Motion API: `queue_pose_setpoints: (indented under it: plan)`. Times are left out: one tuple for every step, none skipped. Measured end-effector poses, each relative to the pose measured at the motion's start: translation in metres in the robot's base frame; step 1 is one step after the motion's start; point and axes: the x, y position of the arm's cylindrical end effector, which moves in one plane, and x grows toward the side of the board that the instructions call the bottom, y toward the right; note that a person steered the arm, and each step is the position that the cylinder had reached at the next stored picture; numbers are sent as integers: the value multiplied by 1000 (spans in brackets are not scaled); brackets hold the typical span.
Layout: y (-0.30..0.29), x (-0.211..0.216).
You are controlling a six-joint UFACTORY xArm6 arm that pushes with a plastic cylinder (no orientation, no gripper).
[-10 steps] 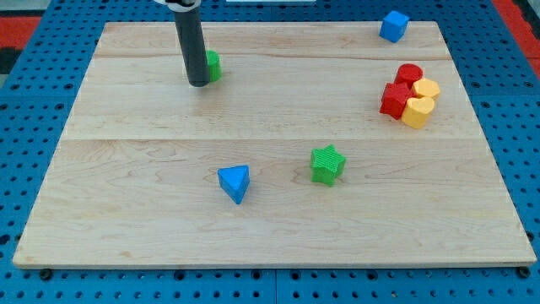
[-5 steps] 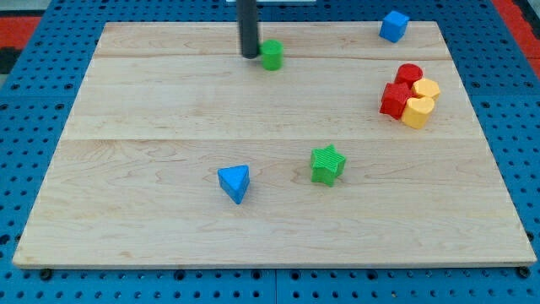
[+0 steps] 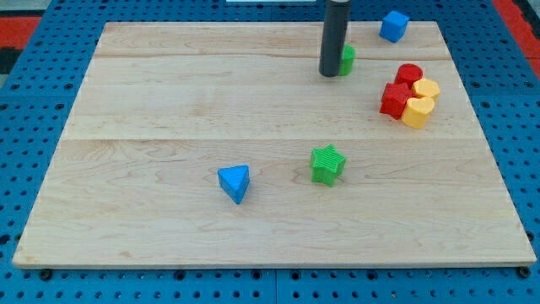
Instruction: Move the green circle left to the blue cube
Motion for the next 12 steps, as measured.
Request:
queue_pose_setpoints:
  plan:
    - [22, -16]
    - [34, -44]
    - [43, -69]
    - [23, -72]
    - [-2, -86]
    - [9, -88]
    - [19, -88]
    - [22, -88]
    - [50, -89]
    - [59, -89]
    - [46, -89]
    - [-16, -55]
